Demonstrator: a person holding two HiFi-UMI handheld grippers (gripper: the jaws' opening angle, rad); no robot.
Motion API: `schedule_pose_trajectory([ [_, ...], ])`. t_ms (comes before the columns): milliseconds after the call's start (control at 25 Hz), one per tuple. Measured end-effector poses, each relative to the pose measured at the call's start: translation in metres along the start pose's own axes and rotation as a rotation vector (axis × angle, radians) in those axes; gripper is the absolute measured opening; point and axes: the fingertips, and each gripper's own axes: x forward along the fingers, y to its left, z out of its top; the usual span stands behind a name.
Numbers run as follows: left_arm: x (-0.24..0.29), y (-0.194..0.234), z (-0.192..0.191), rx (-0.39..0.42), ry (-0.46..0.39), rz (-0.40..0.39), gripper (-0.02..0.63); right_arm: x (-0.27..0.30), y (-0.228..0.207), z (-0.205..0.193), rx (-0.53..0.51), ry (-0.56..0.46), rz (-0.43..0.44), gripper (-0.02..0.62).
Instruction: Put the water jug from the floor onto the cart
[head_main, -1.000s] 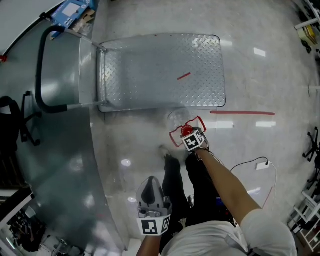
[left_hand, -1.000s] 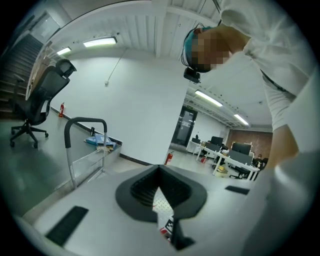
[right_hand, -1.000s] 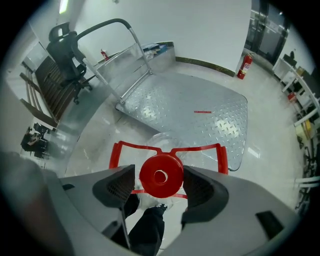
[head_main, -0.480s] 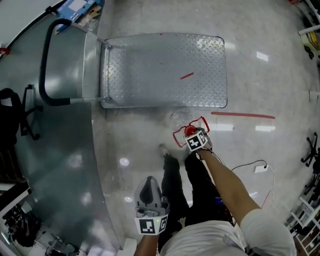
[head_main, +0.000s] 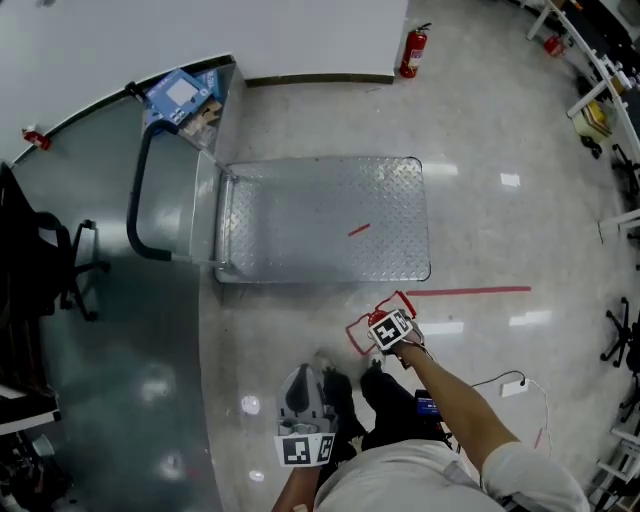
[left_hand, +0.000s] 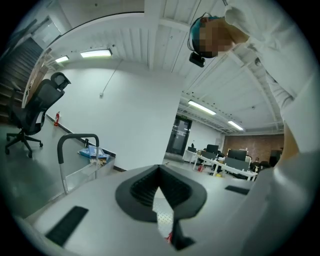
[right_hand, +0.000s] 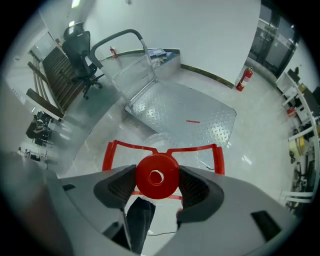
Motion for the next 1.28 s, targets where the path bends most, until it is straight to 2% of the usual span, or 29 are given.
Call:
schedule_pose_trajectory([
  [200,0.003,-0.035,0.021,-0.038,-0.056,0.004,0.003,-0.056,-0.019,0.01,-0.07,-0.023,-0.008,0.272],
  [320,0.013,-0.051,0.037,-0.006,-0.106,0.0,0.003,-0.078,-0.038,0.016,-0.105,-0.055,-0.021,0.272],
  [520,0.046,-0.053,0.061,0.023,-0.154,-0.01,0.003,-0.094,-0.076,0.036,-0.092,-0.086,-0.053,0.272],
  [800,0.129,-0.033,0.072,0.02,-0.161,-0.038,0.003,-0.101,-0.13,0.101,-0.068,-0.105,-0.078,0.272],
  [1000,0.195,-0.019,0.104,0.019,-0.171,-0.088,0.003,-0.116,-0.154,0.156,-0.078,-0.116,-0.093,0.272],
  [1160,0.234,-0.009,0.121,0.016,-0.184,-0.128,0.003,-0.119,-0.175,0.201,-0.066,-0.139,-0.095,0.272],
  [1280,0.254,-0.001,0.123,0.013,-0.162,-0.123,0.003,-0.114,-0.189,0.23,-0.064,-0.14,-0.1,0.272],
])
